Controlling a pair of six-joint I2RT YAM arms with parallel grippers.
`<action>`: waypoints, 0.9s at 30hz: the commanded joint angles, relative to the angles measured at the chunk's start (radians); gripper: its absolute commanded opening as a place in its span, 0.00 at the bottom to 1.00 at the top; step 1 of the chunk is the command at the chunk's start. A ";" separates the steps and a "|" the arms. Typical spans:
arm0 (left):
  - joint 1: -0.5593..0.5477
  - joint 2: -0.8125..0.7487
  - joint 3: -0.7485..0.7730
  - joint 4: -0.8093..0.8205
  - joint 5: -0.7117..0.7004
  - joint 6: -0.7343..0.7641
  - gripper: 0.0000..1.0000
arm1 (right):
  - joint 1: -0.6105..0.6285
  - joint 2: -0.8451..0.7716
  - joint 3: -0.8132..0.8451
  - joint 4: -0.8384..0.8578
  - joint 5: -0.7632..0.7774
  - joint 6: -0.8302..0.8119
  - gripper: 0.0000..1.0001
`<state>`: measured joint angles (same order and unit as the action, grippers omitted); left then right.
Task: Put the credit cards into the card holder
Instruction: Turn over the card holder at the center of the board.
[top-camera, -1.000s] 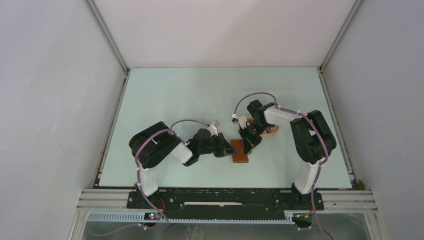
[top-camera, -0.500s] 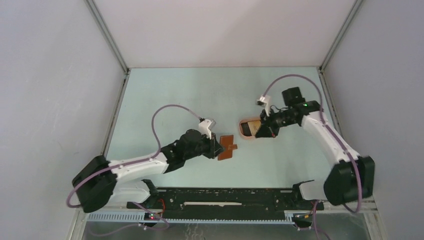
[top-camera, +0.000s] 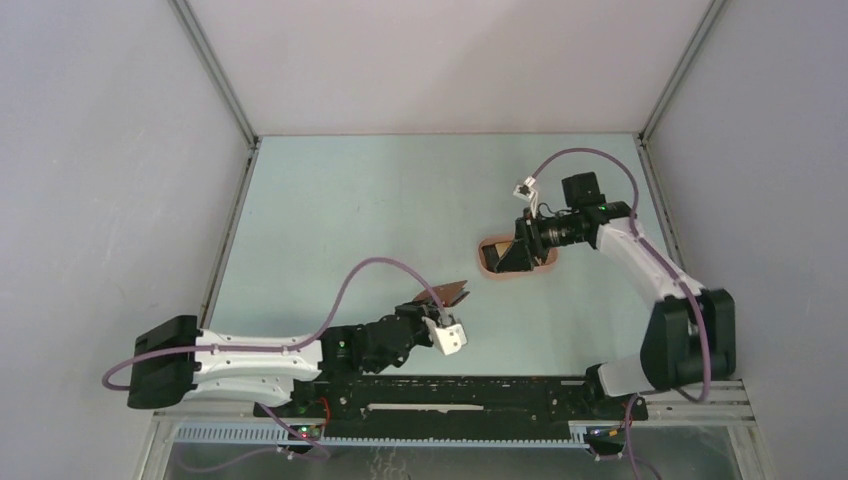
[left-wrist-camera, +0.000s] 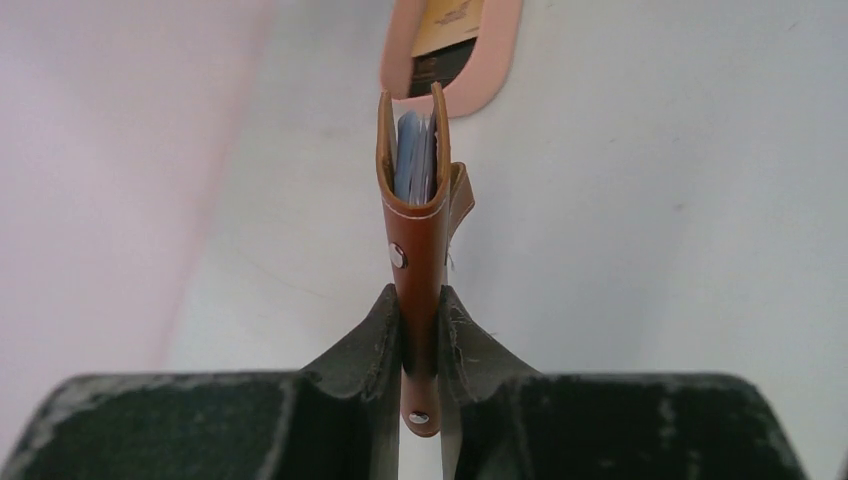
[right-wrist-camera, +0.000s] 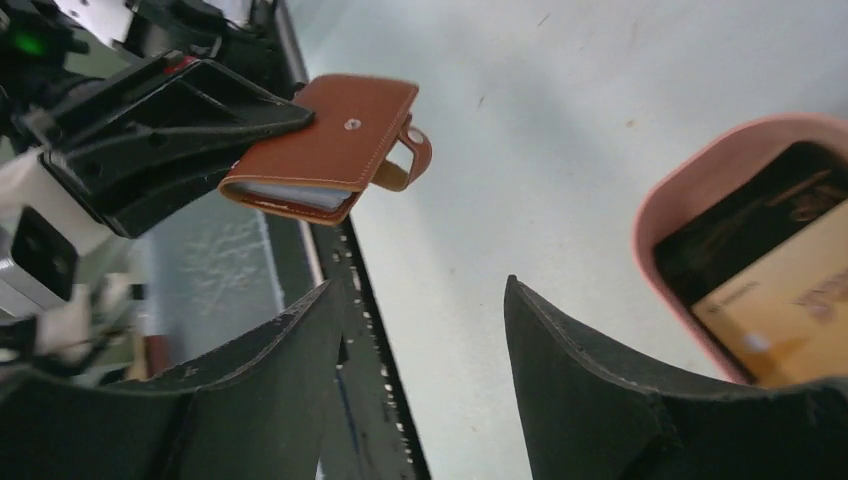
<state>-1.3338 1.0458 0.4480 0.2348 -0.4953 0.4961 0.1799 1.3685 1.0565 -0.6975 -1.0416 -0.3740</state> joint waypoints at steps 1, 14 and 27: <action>-0.056 -0.027 -0.026 0.229 -0.114 0.453 0.00 | 0.032 0.092 0.018 -0.043 -0.188 0.075 0.70; -0.236 0.391 -0.102 0.761 -0.480 1.039 0.00 | 0.122 0.059 0.056 -0.002 -0.090 0.000 0.75; -0.253 0.634 -0.112 1.181 -0.494 1.238 0.00 | 0.307 0.097 0.059 0.109 0.177 0.039 0.81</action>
<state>-1.5734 1.6852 0.3294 1.2514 -0.9634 1.6901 0.4862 1.4273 1.0767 -0.6498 -0.9070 -0.3893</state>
